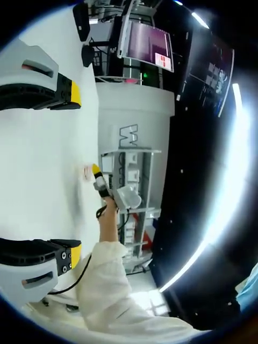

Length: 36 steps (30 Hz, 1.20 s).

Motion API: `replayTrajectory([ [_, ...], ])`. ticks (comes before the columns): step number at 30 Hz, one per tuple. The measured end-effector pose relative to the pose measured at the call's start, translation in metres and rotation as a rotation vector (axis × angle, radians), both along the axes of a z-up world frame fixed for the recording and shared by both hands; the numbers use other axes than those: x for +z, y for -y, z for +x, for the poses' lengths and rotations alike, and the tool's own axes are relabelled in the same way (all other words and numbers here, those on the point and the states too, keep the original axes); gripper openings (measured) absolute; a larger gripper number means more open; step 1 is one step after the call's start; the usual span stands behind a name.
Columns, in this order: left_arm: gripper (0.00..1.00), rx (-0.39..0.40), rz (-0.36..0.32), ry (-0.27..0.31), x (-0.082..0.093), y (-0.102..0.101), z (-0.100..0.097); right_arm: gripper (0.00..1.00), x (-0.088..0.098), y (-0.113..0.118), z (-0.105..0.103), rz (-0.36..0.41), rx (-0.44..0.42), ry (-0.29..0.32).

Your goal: Open the resealable bag by pulling the two sides of the seal apart until the entire bag opening is separated and visibly accessible.

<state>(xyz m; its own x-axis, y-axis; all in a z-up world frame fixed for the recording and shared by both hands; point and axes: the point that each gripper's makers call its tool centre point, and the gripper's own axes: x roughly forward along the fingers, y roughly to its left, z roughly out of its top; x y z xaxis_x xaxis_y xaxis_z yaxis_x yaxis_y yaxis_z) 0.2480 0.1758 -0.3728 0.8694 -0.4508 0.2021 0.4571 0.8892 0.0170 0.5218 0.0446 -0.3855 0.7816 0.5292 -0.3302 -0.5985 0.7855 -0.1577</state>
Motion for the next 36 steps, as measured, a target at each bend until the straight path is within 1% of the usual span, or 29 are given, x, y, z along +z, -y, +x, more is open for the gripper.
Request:
replayTrajectory([
  [2,0.99,-0.001,0.002,0.001,0.0,0.0,0.0,0.26,0.0,0.002,0.002,0.007,-0.006,0.006],
  [5,0.99,-0.003,0.0,-0.001,0.0,0.001,0.001,0.3,0.002,0.005,0.007,0.024,-0.025,0.035],
  [6,0.99,-0.002,0.001,-0.001,0.0,0.001,0.001,0.32,0.004,0.006,0.008,0.033,-0.029,0.049],
  [7,0.99,-0.003,0.002,-0.002,-0.001,0.001,0.001,0.35,0.009,0.008,0.012,0.054,-0.044,0.08],
  [8,0.99,-0.004,0.002,-0.002,-0.001,0.002,0.001,0.4,0.014,0.009,0.014,0.073,-0.052,0.112],
  [9,0.99,-0.004,0.002,-0.002,-0.001,0.002,0.001,0.49,0.018,0.01,0.016,0.094,-0.061,0.136],
  [11,0.99,-0.004,0.003,-0.002,-0.002,0.002,0.001,0.62,0.025,0.011,0.019,0.119,-0.065,0.175],
  [12,0.99,-0.004,0.003,-0.004,-0.002,0.002,0.001,0.65,0.026,0.013,0.02,0.123,-0.067,0.177],
  [14,0.99,-0.003,0.005,-0.005,-0.003,0.002,0.001,0.68,0.026,0.015,0.022,0.124,-0.079,0.171],
  [16,0.99,0.0,0.002,-0.003,-0.002,0.002,0.001,0.81,0.025,0.017,0.024,0.126,-0.09,0.17],
  [17,0.99,0.0,0.002,-0.001,-0.002,0.002,0.001,0.85,0.028,0.018,0.026,0.126,-0.09,0.198],
  [18,0.99,0.0,0.001,-0.001,-0.002,0.002,0.001,0.89,0.029,0.019,0.027,0.123,-0.093,0.212],
  [20,0.99,-0.002,0.003,-0.002,-0.002,0.003,0.001,0.92,0.03,0.021,0.028,0.109,-0.099,0.223],
  [22,0.99,-0.003,0.004,-0.003,-0.002,0.003,0.001,1.0,0.029,0.022,0.03,0.108,-0.108,0.218],
  [26,0.99,-0.005,0.004,-0.002,-0.002,0.004,0.0,1.0,0.03,0.022,0.033,0.149,-0.117,0.203],
  [30,0.99,-0.005,0.006,-0.002,-0.002,0.004,0.0,1.0,0.028,0.021,0.034,0.136,-0.122,0.199],
  [36,0.99,-0.006,0.006,-0.003,-0.002,0.004,0.0,1.0,0.028,0.025,0.036,0.143,-0.136,0.199],
])
